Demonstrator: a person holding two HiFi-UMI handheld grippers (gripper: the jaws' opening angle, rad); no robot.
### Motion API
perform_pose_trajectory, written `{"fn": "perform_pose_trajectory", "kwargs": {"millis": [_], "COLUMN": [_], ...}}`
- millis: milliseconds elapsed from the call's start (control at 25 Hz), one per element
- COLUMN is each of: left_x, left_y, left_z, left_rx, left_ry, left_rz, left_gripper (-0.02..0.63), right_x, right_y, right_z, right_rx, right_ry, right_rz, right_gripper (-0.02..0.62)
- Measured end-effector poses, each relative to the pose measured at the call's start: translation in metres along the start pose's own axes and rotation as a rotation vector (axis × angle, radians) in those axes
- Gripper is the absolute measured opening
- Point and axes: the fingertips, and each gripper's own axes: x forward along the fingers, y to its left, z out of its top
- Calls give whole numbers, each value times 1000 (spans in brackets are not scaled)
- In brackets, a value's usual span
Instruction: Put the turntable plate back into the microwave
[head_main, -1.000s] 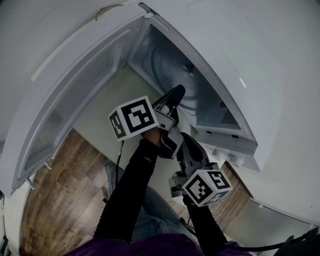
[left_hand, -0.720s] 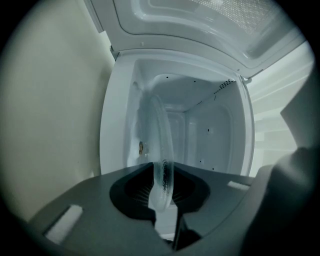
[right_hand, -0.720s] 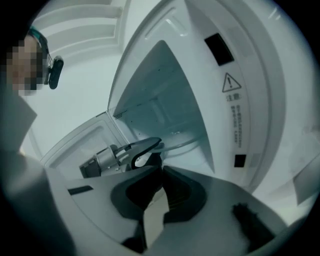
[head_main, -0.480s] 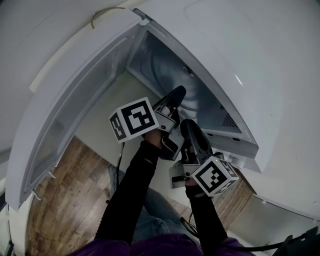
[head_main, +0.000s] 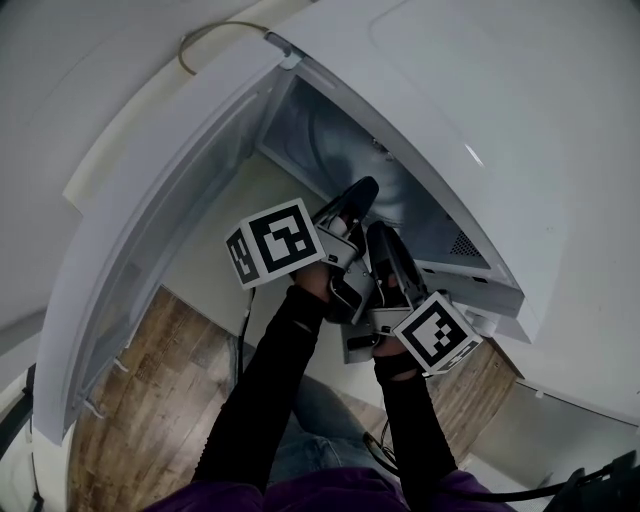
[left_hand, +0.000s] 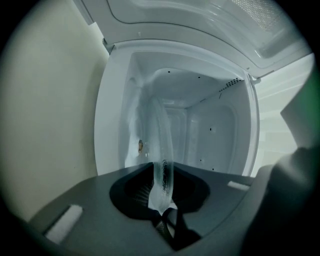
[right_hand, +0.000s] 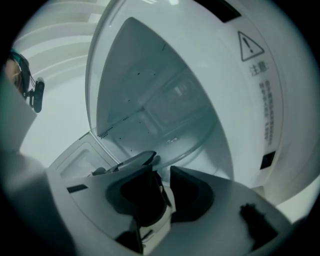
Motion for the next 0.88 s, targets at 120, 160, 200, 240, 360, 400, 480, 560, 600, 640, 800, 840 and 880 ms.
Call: {"fn": "perform_pose_trajectory", "kwargs": {"millis": [120, 160, 200, 240, 360, 400, 480, 560, 600, 640, 800, 840, 880], "left_x": [0, 0, 0, 1, 1, 1, 1, 1, 1, 1, 2, 2, 2], "left_y": [-1, -1, -1, -1, -1, -1, -1, 0, -1, -1, -1, -2, -2], "left_z": [2, 2, 2, 3, 3, 3, 2, 1, 1, 1, 1, 0, 0], "left_rx": [-7, -7, -8, -9, -11, -10, 0, 7, 5, 3, 32, 42, 49], "left_ry": [9, 11, 12, 13, 21, 24, 30, 38, 41, 43, 56, 59, 62], "left_rz": [-2, -2, -2, -3, -4, -3, 3, 7, 5, 1, 1, 1, -4], "left_gripper": [63, 63, 63, 63, 64, 63, 63, 63, 63, 64, 69, 71, 71], "right_x": [2, 2, 2, 3, 3, 3, 3, 1, 0, 0, -3, -4, -4], "right_y": [1, 1, 1, 2, 2, 2, -2, -6, -7, -7, -10, -11, -11], "right_z": [0, 1, 2, 3, 5, 5, 5, 4, 4, 4, 4, 4, 4], "right_rx": [26, 35, 44, 52, 65, 68, 93, 137, 153, 162, 196, 210, 219], "right_ry": [-13, -18, -23, -28, -34, -34, -36, -50, -58, -64, -83, -89, -94], "right_rz": [4, 7, 13, 19, 22, 20, 14, 8, 7, 8, -3, -4, -2], "right_gripper": [104, 104, 103, 104, 106, 105, 104, 104, 104, 103, 90, 87, 86]}}
